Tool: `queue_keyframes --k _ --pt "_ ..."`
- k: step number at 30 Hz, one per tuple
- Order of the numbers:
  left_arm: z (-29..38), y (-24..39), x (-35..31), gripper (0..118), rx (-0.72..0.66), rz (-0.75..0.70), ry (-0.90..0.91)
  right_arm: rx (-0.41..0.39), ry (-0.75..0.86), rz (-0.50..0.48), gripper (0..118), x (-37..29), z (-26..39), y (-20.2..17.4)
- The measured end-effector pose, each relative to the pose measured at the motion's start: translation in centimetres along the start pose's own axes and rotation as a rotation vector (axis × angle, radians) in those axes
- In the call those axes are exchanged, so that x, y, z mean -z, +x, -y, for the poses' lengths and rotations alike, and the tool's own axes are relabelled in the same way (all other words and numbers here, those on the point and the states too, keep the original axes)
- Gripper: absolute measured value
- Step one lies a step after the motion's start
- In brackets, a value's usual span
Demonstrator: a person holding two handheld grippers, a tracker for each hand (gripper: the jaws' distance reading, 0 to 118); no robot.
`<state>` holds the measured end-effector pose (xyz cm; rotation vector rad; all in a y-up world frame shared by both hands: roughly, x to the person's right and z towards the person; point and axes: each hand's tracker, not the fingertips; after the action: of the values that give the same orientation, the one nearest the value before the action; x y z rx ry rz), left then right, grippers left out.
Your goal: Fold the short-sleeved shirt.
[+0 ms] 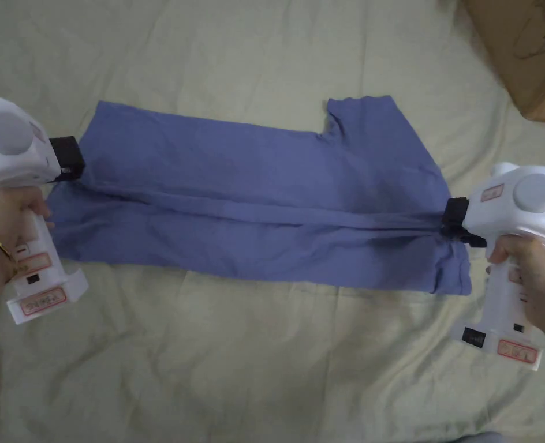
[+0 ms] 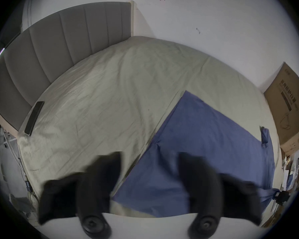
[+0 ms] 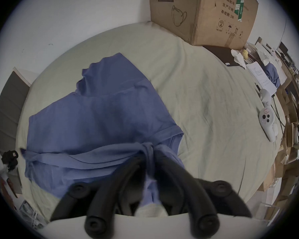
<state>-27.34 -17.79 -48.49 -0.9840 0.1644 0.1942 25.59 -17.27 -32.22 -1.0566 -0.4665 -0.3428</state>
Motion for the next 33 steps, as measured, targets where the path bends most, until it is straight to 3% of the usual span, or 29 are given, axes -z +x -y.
queue_keyframes --k 2,3,8,14,18,19,21,22,23,24,25,27,33 --pt "0.2 -0.4 -0.6 97 -0.008 0.032 0.027 0.01 0.036 -0.026 112 -0.4 -0.2 0.8" --pt "0.3 -0.7 -1.1 97 -0.002 0.036 0.053 0.006 0.082 -0.036 118 -0.9 -0.3 1.0" --pt "1.2 -2.3 -6.3 97 0.038 0.07 0.25 -0.033 0.284 -0.066 113 -7.0 0.8 1.9" --pt "4.8 -2.5 -16.0 97 0.262 0.094 0.589 -0.157 0.682 -0.128 115 -17.4 5.7 1.0" --pt "8.1 -2.7 -20.8 94 0.342 0.107 0.697 -0.216 0.827 -0.17 117 -22.0 9.4 0.0" --pt "8.9 -2.9 -21.6 92 0.342 0.11 0.697 -0.214 0.841 -0.177 116 -22.5 10.0 -0.1" --pt "10.2 -3.5 -23.0 71 0.333 0.124 0.708 -0.199 0.851 -0.214 100 -23.5 11.3 -0.3" --pt "10.8 -3.7 -23.5 56 0.328 0.129 0.708 -0.194 0.851 -0.218 80 -24.3 12.1 -1.2" --pt "11.3 -4.0 -23.9 32 0.323 0.135 0.707 -0.186 0.855 -0.216 45 -24.5 12.5 -1.6" --pt "11.9 -4.3 -24.1 11 0.313 0.141 0.709 -0.18 0.856 -0.212 24 -24.6 12.9 -1.9" --pt "12.1 -4.5 -24.1 0 0.305 0.139 0.711 -0.18 0.864 -0.207 14 -24.5 13.1 -2.2" --pt "12.6 -5.0 -24.2 0 0.296 0.147 0.684 -0.187 0.86 -0.2 0 -24.6 13.5 -2.8" --pt "12.2 -6.0 -22.3 0 0.242 0.202 0.581 -0.143 0.823 -0.249 0 -23.8 14.0 -2.9"
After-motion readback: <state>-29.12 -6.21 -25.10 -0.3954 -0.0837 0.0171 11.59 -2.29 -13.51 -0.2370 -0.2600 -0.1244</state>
